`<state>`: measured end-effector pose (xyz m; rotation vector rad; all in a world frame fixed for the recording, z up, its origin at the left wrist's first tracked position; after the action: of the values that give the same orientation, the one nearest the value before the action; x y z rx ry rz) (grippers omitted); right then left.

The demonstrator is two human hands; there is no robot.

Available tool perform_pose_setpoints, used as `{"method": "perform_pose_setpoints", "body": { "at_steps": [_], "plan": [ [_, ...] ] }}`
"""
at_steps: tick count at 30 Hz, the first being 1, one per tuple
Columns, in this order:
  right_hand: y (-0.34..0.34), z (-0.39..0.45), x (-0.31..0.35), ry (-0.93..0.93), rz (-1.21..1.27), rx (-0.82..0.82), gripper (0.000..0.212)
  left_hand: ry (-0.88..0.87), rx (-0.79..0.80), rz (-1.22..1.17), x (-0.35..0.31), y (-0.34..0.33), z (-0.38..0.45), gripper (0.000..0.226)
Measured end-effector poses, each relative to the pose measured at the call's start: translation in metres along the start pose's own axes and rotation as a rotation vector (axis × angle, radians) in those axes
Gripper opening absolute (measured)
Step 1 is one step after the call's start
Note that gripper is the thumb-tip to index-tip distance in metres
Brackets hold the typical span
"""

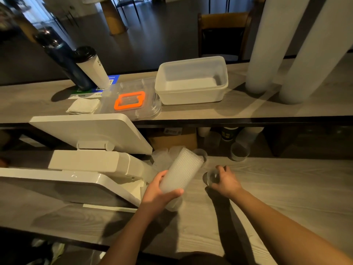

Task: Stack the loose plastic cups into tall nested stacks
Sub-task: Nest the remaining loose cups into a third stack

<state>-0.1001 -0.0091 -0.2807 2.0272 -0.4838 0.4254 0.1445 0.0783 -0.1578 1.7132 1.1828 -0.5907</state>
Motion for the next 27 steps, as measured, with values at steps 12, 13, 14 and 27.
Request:
{"method": "perform_pose_setpoints", "body": {
  "at_steps": [12, 13, 14, 27],
  "plan": [
    [0.083, -0.050, 0.010, 0.046, 1.052, -0.065, 0.035, -0.102, 0.028, 0.091, -0.003, -0.013, -0.010, 0.086],
    [0.088, -0.053, 0.013, 0.073, 1.080, -0.042, 0.036, -0.109, 0.028, 0.098, -0.004, -0.015, -0.011, 0.085],
    [0.091, -0.055, 0.016, 0.101, 1.090, -0.019, 0.038, -0.116, 0.029, 0.100, -0.005, -0.016, -0.013, 0.085],
    [0.101, -0.082, 0.039, 0.300, 0.738, 0.107, 0.046, -0.127, 0.085, 0.039, -0.003, -0.024, -0.024, 0.089]
  ]
}}
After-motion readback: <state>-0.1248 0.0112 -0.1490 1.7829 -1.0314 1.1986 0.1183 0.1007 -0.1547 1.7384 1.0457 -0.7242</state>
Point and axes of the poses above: each hand's wrist, its own z-axis towards the middle knuckle, its own y-axis out of the back of the hand, x = y × z, the point moved 5 cm from there along z, towards the middle knuckle, and after that the axes turned 1 degree about -z, right-handed, at the moved point
